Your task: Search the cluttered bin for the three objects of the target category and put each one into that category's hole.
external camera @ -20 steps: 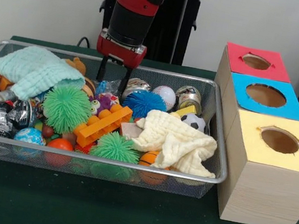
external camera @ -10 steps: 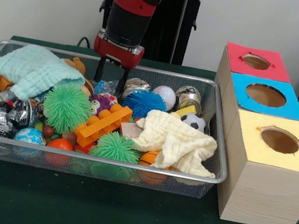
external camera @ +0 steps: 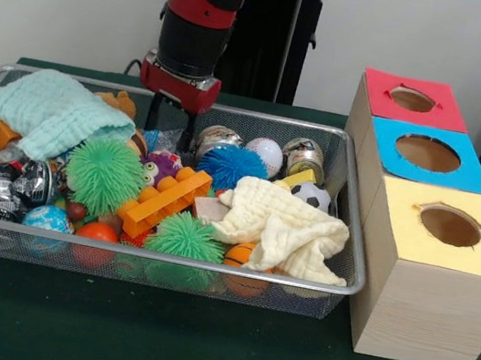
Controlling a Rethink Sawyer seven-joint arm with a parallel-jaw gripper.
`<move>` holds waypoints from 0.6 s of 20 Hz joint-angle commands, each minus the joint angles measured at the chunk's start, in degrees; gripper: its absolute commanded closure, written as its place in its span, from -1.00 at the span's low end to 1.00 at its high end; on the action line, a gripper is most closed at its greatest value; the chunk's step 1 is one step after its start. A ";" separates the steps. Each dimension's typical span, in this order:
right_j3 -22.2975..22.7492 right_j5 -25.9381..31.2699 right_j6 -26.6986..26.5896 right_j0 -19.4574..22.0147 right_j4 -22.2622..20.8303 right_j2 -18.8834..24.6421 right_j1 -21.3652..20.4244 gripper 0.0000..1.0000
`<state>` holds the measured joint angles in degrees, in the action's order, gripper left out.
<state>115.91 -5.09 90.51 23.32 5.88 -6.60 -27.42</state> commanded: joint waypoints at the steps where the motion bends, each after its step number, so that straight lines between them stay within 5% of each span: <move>1: 0.56 -0.45 19.99 3.45 7.02 8.53 8.89 -1.00; 12: 2.50 -3.37 23.42 4.47 9.71 10.86 9.36 -1.00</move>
<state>117.93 -5.38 95.73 26.54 11.22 -3.64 -25.79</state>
